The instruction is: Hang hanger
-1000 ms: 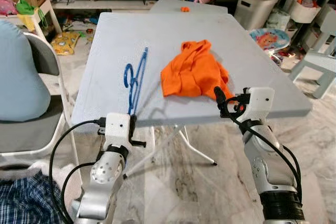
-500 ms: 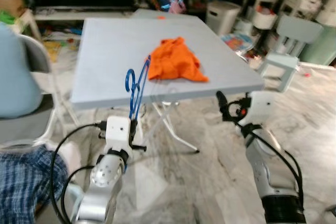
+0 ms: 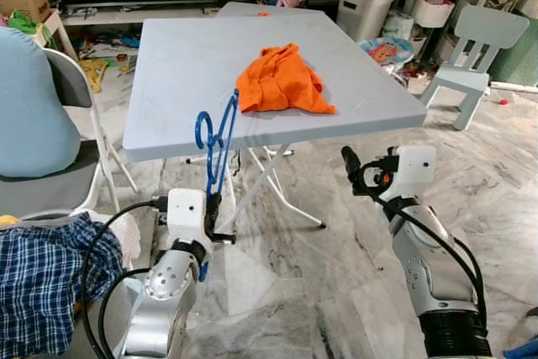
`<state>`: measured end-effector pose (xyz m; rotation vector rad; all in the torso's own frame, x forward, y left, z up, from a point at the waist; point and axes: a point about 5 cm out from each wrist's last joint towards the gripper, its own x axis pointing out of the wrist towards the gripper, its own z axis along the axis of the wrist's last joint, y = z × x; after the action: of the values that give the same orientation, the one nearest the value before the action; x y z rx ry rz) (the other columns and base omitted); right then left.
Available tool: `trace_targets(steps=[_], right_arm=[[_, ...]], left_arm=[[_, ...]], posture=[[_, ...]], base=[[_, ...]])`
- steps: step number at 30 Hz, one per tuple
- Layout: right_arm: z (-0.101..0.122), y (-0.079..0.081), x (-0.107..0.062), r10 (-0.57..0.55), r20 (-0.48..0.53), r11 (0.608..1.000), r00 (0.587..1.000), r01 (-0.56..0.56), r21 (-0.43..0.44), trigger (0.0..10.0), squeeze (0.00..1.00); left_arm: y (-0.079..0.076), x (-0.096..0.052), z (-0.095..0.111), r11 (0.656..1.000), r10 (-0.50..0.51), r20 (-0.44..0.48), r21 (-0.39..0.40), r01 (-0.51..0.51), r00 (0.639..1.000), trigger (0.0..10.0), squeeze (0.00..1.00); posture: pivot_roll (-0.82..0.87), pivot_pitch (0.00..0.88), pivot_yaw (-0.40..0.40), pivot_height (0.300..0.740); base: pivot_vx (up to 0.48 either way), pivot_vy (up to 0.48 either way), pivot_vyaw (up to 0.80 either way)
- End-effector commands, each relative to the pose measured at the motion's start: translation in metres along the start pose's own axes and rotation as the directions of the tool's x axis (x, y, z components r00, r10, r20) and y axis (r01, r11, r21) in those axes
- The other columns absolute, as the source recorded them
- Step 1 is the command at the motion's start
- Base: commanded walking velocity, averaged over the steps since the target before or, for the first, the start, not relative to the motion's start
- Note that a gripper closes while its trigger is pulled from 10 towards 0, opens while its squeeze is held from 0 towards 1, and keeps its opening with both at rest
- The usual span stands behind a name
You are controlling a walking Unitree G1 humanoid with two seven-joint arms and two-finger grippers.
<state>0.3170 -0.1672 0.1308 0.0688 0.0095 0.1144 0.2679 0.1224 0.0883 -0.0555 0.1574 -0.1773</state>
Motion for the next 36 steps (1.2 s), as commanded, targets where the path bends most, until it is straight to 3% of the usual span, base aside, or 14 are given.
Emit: trace_targets(steps=[1,5,8,10,11,13,15,16,18,19,22,29,32,36], right_arm=[[0.001,-0.001,0.002,0.007,-0.013,1.000,1.000,-0.007,-0.002,10.0,0.00],[0.004,-0.002,0.004,0.087,-0.008,0.992,0.996,-0.087,-0.095,10.0,0.00],[0.009,-0.011,0.009,0.171,-0.039,0.962,0.985,-0.175,-0.210,10.0,0.00],[0.015,-0.020,0.012,0.245,-0.067,0.917,0.967,-0.254,-0.308,10.0,0.00],[0.019,-0.030,0.013,0.290,-0.113,0.875,0.950,-0.311,-0.371,10.0,0.00],[0.023,-0.038,0.013,0.346,-0.158,0.831,0.925,-0.380,-0.407,10.0,0.00],[0.024,-0.039,0.012,0.358,-0.165,0.822,0.919,-0.394,-0.411,10.0,0.00],[0.026,-0.048,0.004,0.472,-0.315,0.653,0.824,-0.566,-0.503,10.0,0.00],[0.026,-0.051,0.001,0.502,-0.374,0.591,0.780,-0.625,-0.510,10.0,0.00],[0.025,-0.052,-0.003,0.529,-0.425,0.541,0.735,-0.677,-0.499,10.0,0.00],[0.020,-0.054,-0.014,0.583,-0.562,0.402,0.587,-0.809,-0.428,10.0,0.00],[0.018,-0.045,-0.014,0.632,-0.567,0.367,0.529,-0.848,-0.382,10.0,0.00],[0.008,-0.038,-0.020,0.647,-0.593,0.327,0.480,-0.877,-0.353,10.0,0.00],[0.002,-0.032,-0.019,0.647,-0.598,0.316,0.473,-0.880,-0.354,10.0,0.00]], left_arm=[[-0.002,0.003,0.003,1.000,-0.016,-0.002,-0.007,0.016,1.000,10.0,0.00],[-0.006,0.001,-0.015,0.990,-0.114,-0.141,0.069,0.125,0.983,10.0,0.00],[-0.001,0.000,-0.010,0.982,-0.159,-0.135,0.080,0.171,0.978,10.0,0.00],[0.007,0.000,-0.004,0.964,-0.174,-0.121,0.180,0.194,0.977,10.0,0.00],[0.012,-0.002,-0.003,0.934,-0.212,-0.148,0.262,0.245,0.966,10.0,0.00],[0.015,-0.006,-0.004,0.909,-0.247,-0.188,0.293,0.295,0.950,10.0,0.00],[0.016,-0.006,-0.004,0.907,-0.253,-0.195,0.293,0.302,0.948,10.0,0.00],[0.014,-0.019,-0.011,0.798,-0.396,-0.312,0.349,0.491,0.864,10.0,0.00],[0.012,-0.025,-0.014,0.743,-0.443,-0.357,0.366,0.560,0.822,10.0,0.00],[0.011,-0.028,-0.013,0.673,-0.481,-0.361,0.431,0.600,0.799,10.0,0.00],[0.018,-0.024,-0.007,0.631,-0.465,-0.360,0.505,0.588,0.809,10.0,0.00],[0.014,-0.024,-0.002,0.584,-0.501,-0.378,0.517,0.626,0.779,10.0,0.00],[0.011,-0.024,-0.004,0.565,-0.518,-0.384,0.517,0.643,0.764,10.0,0.00],[0.004,-0.024,-0.004,0.549,-0.544,-0.381,0.513,0.660,0.748,10.0,0.00]], posture=[[0.06,0.017,-0.064,0.740],[0.06,0.017,-0.064,0.740],[0.07,0.024,-0.065,0.740],[0.07,0.024,-0.065,0.740],[0.07,0.026,-0.069,0.740],[0.07,0.026,-0.069,0.740],[0.07,0.026,-0.069,0.740],[0.07,0.026,-0.069,0.740],[0.07,0.026,-0.069,0.740],[0.07,0.029,-0.074,0.740],[0.07,0.029,-0.074,0.740],[0.08,0.028,-0.071,0.740],[0.08,0.027,-0.066,0.740],[0.07,0.028,-0.065,0.740]], base=[[0.000,0.000,0.00],[0.000,0.000,0.00],[0.000,0.000,0.00],[0.000,0.000,0.00],[0.000,0.000,0.00],[0.000,0.000,0.00],[0.000,0.000,0.00],[0.000,0.000,0.00],[0.000,0.000,0.00],[0.000,0.000,0.00],[0.000,0.000,0.00],[0.000,0.000,0.00],[0.000,0.000,0.00],[0.000,0.000,0.00]])
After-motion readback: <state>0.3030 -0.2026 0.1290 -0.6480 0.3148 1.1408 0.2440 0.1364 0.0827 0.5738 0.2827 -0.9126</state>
